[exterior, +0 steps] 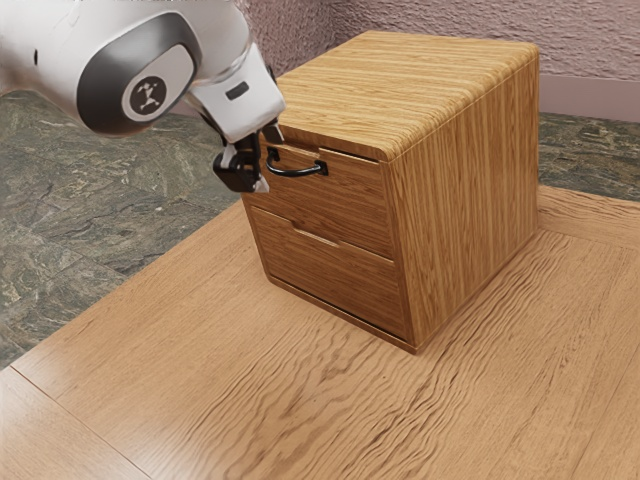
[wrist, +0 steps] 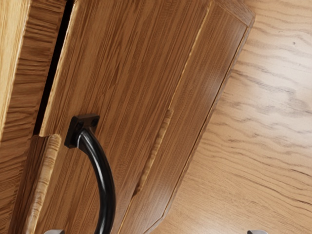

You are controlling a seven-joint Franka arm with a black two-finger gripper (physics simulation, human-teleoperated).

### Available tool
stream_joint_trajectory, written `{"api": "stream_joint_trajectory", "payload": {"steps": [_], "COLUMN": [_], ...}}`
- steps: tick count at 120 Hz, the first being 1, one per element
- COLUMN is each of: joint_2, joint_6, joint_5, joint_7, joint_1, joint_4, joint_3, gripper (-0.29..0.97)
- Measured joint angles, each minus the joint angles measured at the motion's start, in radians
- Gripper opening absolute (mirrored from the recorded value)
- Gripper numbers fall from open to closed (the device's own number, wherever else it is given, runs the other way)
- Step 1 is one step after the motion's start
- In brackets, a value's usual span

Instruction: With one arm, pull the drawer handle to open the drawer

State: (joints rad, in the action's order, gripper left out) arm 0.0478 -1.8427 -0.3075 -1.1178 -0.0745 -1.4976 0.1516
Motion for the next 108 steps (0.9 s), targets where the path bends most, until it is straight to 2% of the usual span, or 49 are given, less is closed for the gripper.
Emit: {"api": "stream_joint_trajectory", "payload": {"steps": [56, 108], "joint_2": [-0.027, -0.028], "joint_6": [-0.057, -0.212], "joint_5": [-0.001, -0.019], "joint_7": [-0.007, -0.009], "joint_1": [0.053, -0.021], "joint_4": [-0.032, -0.139], "joint_3": [-0.023, -0.06], "gripper": [0.47, 0.51]}}
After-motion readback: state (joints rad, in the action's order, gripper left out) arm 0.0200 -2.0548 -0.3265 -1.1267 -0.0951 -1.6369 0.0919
